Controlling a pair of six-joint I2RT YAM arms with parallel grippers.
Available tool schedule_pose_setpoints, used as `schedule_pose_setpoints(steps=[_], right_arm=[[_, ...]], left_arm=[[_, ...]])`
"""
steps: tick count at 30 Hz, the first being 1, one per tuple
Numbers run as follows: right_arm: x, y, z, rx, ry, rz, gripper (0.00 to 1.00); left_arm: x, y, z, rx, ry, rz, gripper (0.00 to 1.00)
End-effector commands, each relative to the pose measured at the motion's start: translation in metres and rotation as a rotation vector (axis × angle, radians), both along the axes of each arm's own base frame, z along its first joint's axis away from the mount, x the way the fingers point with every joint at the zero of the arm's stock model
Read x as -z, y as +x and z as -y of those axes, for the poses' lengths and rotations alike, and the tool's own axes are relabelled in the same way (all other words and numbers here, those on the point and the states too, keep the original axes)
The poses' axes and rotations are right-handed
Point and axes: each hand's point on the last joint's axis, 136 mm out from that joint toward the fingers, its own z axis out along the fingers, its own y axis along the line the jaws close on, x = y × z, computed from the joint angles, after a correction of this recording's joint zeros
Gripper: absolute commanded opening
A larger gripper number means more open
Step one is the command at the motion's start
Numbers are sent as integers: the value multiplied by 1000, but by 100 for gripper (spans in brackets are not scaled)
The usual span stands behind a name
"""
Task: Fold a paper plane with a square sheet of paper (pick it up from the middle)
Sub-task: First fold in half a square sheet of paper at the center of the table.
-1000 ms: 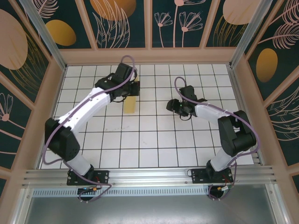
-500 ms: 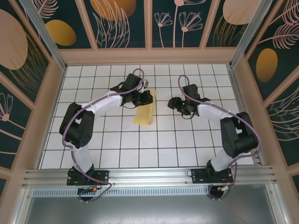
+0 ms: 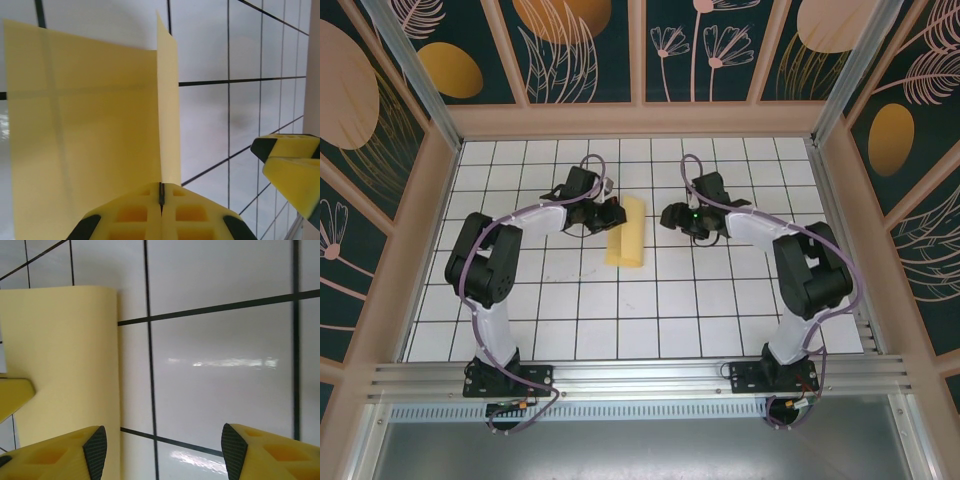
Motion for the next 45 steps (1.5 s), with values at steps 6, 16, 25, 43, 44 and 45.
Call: schedule_pose_setpoints(steps=[6,16,25,43,44,45], right_arm=[[6,5,-54,-98,22,-35,65],[27,9,-81,-134,-7,-94,61],[46,10,-91,-152,-45,-142,56],[104,-2,-68,-96,-314,-217,48],[106,-3,-68,-97,-318,-220,48],[107,-3,-68,-96,-319,-222,48]], left_arm=[[31,7,-22,21,122,32,2],[45,12,-29,22,190,21,2],[52,15,-33,8,224,18,3],[9,26,-67,-213,313,91,32],[8,27,-69,-226,317,98,32],[8,27,-72,-241,326,101,31]])
